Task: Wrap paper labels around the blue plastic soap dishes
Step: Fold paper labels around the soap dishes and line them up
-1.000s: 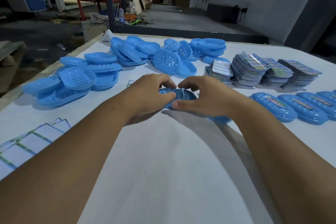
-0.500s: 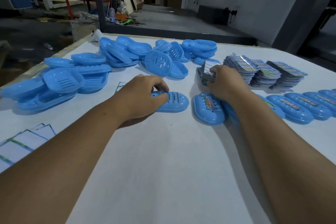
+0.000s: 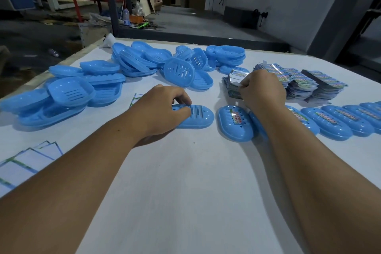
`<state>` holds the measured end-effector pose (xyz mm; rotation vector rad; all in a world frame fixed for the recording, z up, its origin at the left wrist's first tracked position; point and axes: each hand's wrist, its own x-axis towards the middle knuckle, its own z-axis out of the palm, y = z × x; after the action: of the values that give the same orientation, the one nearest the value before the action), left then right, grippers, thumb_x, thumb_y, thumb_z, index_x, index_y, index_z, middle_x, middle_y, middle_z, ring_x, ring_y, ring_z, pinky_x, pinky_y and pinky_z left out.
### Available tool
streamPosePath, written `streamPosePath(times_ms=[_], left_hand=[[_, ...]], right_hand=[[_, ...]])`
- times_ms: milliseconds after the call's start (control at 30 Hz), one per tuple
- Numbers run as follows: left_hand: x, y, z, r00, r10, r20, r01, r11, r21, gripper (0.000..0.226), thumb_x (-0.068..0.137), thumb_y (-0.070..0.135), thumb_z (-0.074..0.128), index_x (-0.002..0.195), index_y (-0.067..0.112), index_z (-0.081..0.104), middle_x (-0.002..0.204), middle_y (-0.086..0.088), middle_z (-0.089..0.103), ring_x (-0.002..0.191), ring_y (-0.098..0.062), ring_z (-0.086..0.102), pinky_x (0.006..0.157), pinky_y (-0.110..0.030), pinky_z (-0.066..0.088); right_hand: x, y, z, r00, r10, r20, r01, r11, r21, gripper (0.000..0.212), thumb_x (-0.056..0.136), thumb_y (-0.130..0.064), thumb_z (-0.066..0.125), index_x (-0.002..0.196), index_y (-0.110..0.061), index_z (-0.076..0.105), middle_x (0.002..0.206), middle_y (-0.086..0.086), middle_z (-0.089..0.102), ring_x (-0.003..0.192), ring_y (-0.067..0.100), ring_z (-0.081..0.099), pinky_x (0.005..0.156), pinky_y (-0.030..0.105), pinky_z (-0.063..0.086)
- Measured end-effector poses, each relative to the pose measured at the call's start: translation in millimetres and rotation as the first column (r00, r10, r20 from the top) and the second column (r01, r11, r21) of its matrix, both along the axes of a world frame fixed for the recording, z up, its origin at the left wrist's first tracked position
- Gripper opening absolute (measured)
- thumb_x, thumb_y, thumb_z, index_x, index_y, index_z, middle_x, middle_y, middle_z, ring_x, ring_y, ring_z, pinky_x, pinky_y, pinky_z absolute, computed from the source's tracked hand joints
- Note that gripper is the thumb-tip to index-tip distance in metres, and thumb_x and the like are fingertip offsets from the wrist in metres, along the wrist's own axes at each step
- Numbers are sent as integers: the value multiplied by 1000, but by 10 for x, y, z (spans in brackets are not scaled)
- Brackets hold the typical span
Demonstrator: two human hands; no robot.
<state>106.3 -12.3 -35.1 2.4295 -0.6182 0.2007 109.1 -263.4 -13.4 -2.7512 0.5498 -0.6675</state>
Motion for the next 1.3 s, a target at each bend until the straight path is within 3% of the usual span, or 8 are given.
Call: streamPosePath(times_ms=[200, 433, 533, 700, 833, 900, 1033, 1300], left_hand=[[-3, -3, 6, 1000, 3, 5, -3, 1000, 3, 13, 88, 42, 67, 101, 42, 65, 94, 26, 51, 90, -1, 53, 65, -14, 38], [5, -17, 10, 999, 34, 27, -34, 999, -11, 7, 91, 39, 64, 98, 40, 67, 92, 25, 52, 92, -6, 55, 66, -20, 38], [22, -14, 22, 997, 77, -13, -77, 995, -56, 17, 97, 40, 56, 96, 32, 72, 87, 25, 59, 84, 1, 55, 62, -20, 42], [42, 19, 129, 948, 171, -267, -261, 900, -349, 51, 97, 59, 44, 82, 24, 78, 76, 16, 74, 68, 5, 63, 63, -21, 39], [66, 108, 226, 912, 207, -354, -334, 875, -351, 36, 89, 49, 62, 72, 19, 74, 54, 16, 66, 50, -1, 55, 48, -21, 42], [73, 175, 274, 899, 260, -353, -365, 889, -275, 28, 84, 36, 69, 66, 15, 69, 44, 10, 55, 42, -9, 49, 38, -16, 37], [126, 392, 376, 866, 408, -288, -427, 904, -2, 29, 79, 37, 70, 76, 8, 67, 59, -1, 56, 60, -20, 51, 53, -28, 37], [119, 695, 431, 840, 537, -77, -460, 781, 422, 19, 72, 32, 70, 76, 14, 66, 72, -7, 65, 69, -24, 60, 58, -32, 44]], right_hand=[[-5, -22, -2, 997, 65, 38, -71, 984, 161, 28, 86, -41, 78, 69, -22, 66, 72, 3, 67, 72, 25, 59, 60, 29, 38], [-80, 92, 67, 988, 56, 144, -70, 993, 100, 27, 88, -33, 67, 65, -19, 63, 63, 1, 65, 70, 28, 65, 55, 29, 44], [-124, 233, 126, 955, 183, 234, -203, 977, 67, 24, 84, -34, 71, 64, -26, 61, 70, -7, 69, 72, 21, 64, 66, 33, 52], [-262, 593, 117, 826, 496, 268, -504, 863, -42, 24, 82, -37, 78, 68, -30, 59, 70, -17, 58, 67, 6, 49, 66, 28, 37], [-337, 861, 87, 706, 685, 182, -677, 728, -111, 23, 81, -37, 82, 72, -28, 62, 74, -14, 59, 75, 9, 49, 70, 30, 40], [-354, 947, 65, 662, 734, 153, -730, 678, -89, 25, 77, -45, 83, 74, -29, 64, 75, -15, 59, 74, 6, 47, 70, 27, 38], [-309, 891, 39, 725, 663, 188, -671, 741, -25, 34, 81, -66, 68, 82, -32, 70, 85, -17, 66, 76, 1, 54, 68, 23, 41], [-17, 168, 25, 984, 150, -97, -158, 983, -90, 29, 95, -17, 56, 122, -10, 65, 125, 16, 64, 112, 37, 58, 86, 40, 48]])
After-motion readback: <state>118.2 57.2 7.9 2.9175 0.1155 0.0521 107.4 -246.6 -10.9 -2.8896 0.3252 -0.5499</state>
